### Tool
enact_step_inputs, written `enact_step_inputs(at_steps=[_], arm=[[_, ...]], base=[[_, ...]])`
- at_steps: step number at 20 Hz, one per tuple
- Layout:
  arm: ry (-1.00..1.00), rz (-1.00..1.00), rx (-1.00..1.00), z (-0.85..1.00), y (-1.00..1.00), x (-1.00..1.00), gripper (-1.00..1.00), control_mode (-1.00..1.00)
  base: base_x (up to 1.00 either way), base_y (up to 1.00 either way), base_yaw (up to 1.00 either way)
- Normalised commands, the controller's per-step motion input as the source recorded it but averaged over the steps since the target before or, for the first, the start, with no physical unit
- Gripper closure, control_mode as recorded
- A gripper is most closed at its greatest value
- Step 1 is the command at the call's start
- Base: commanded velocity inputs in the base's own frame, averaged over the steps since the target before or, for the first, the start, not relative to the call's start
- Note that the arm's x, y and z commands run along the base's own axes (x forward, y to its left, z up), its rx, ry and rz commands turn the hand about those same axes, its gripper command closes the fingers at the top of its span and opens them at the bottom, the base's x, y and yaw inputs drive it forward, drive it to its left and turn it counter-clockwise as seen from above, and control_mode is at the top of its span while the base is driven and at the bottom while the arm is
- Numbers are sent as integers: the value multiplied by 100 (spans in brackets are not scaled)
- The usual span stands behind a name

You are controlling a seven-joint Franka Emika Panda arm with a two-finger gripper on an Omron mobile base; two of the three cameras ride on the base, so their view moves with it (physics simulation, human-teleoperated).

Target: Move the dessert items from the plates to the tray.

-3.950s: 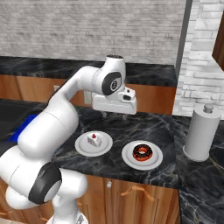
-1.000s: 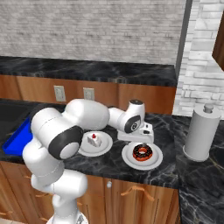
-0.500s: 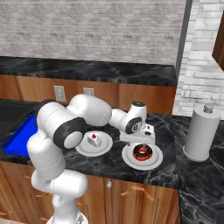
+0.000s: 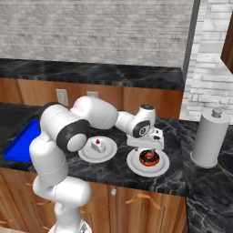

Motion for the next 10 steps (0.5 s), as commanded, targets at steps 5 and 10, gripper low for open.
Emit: enact_step_inputs(at_steps=[5,10], arm=[[0,0,0,0,0,-22,-100,-100],[0,0,0,0,0,-28,-100,-100]], base=[[0,0,0],[0,0,0]])
